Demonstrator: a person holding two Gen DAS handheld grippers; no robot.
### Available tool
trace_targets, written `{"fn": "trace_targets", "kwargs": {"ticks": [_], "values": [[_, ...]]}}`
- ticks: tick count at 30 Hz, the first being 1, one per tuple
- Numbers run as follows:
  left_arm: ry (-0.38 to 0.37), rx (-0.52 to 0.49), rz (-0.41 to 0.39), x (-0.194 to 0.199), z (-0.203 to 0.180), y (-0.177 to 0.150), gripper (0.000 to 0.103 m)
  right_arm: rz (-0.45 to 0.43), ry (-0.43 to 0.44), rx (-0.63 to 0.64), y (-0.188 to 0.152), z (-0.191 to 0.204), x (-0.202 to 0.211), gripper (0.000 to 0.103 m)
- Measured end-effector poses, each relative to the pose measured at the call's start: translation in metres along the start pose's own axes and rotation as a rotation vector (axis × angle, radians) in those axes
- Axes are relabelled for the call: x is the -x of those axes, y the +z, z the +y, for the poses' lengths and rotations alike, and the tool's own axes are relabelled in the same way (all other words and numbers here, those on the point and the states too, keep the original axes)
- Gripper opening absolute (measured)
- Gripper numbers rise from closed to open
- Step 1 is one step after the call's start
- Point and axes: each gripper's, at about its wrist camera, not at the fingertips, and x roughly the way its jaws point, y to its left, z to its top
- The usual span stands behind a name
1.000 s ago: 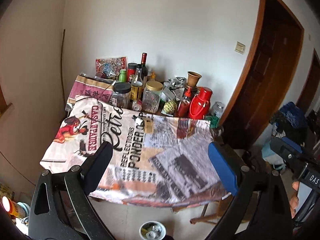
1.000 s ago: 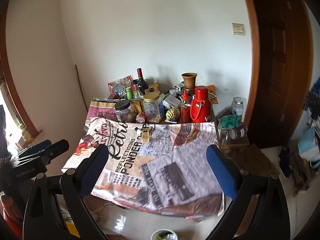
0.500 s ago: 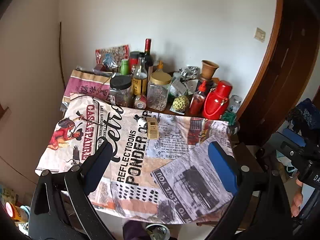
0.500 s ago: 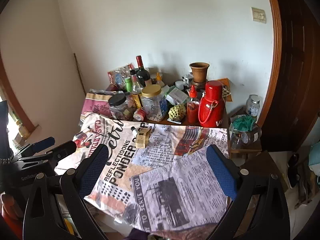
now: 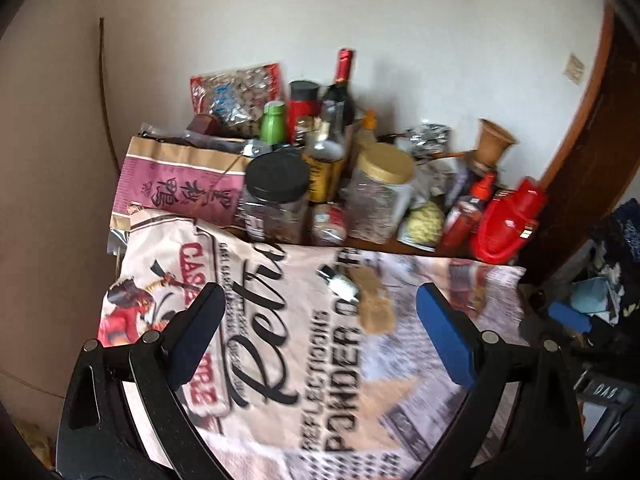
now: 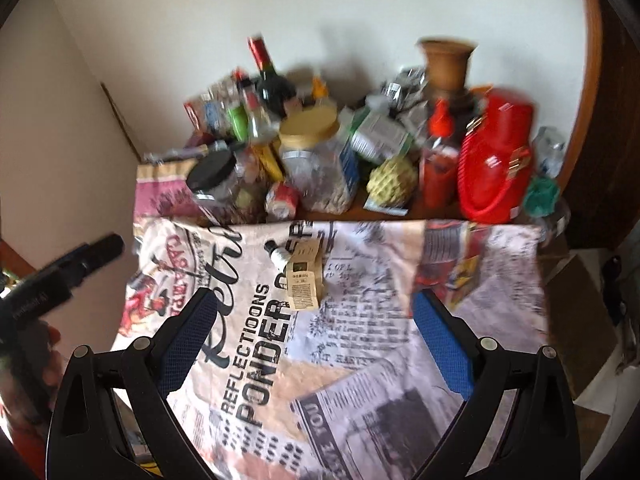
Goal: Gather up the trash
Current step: 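Grasp the tan cardboard box with the right tool while the left tool grasps the small white bottle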
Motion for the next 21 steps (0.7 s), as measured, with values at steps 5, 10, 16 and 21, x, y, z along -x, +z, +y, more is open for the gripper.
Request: {"fn": "trace_targets", "kwargs": {"ticks": [5, 10, 16, 21], "values": [[0.003, 0.023, 0.074, -0.052, 0.025, 0.0, 0.096, 0.146, -0.01, -0.004, 0.002, 0.006, -0.079, 0.097], [0.01, 0.051, 0.166, -0.098, 0.047, -0.011, 0.096, 0.236, -0.035, -0.001, 0.001, 0.011, -0.143, 0.097], [0.012, 0.082, 0.247, -0.131, 0.062, -0.021, 0.096, 0.318, -0.021, 0.013, -0.006, 0.018, -0.19, 0.073], [-0.032, 0.132, 0.309, -0.151, 0.066, -0.024, 0.096, 0.326, -0.016, 0.023, -0.012, 0.014, -0.197, 0.035]]}}
